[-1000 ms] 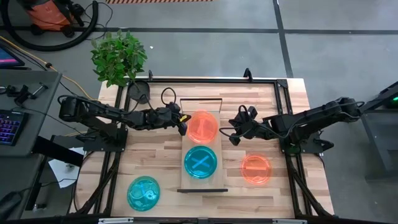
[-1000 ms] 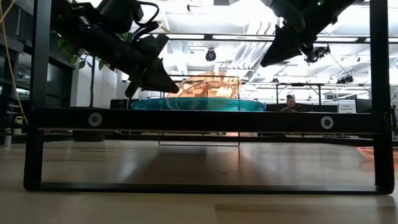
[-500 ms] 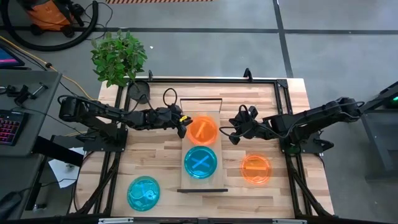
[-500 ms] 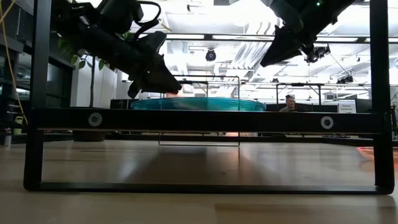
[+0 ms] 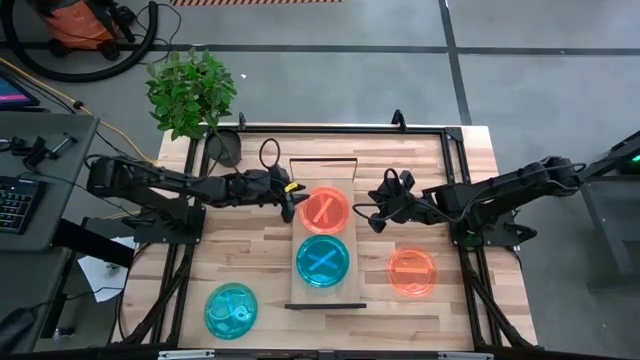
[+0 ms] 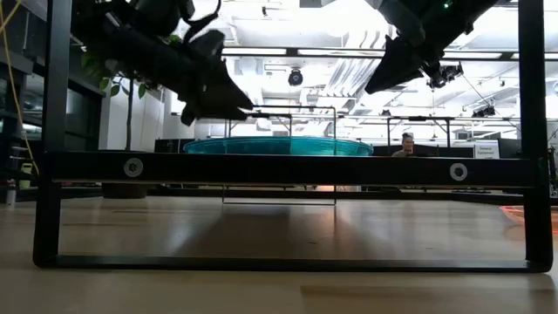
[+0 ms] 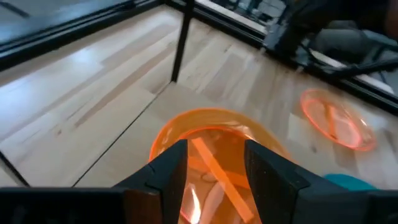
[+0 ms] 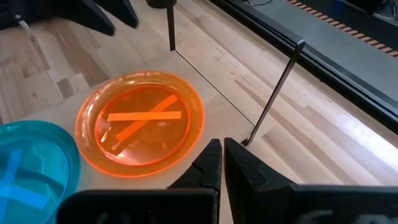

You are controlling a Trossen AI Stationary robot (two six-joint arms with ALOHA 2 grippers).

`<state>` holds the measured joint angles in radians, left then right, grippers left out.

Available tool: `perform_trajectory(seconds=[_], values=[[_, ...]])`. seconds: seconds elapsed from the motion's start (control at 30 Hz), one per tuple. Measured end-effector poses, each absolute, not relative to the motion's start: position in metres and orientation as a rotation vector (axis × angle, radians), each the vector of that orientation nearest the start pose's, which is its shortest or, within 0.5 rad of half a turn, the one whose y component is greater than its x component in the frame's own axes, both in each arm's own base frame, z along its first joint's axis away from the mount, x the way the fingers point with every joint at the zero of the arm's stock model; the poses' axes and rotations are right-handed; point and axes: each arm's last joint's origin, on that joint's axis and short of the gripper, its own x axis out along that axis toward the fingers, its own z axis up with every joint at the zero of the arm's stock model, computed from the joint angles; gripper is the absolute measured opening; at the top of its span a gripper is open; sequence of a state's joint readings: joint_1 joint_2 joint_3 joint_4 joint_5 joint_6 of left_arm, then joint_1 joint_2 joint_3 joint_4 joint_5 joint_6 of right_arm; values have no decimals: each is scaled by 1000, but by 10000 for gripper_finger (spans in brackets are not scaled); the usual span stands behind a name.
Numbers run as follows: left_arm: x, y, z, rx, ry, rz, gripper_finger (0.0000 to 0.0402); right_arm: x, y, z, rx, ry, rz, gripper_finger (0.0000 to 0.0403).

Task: Place and stack plates onto a shelf
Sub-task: Stack the orange plate on top of the other orange plate on the shelf

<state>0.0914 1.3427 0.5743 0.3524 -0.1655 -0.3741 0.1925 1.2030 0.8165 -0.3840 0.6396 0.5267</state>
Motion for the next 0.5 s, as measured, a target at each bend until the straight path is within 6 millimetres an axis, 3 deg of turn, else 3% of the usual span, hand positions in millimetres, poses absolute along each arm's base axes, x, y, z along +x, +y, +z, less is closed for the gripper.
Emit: perform_trajectory(seconds=[0.23, 0.5], values=[[240, 16, 210, -243, 304, 254, 147, 235, 29, 245, 180, 632, -599, 0], [187, 4, 197, -203, -43, 215, 149, 226, 34, 238, 210, 740, -581, 0]])
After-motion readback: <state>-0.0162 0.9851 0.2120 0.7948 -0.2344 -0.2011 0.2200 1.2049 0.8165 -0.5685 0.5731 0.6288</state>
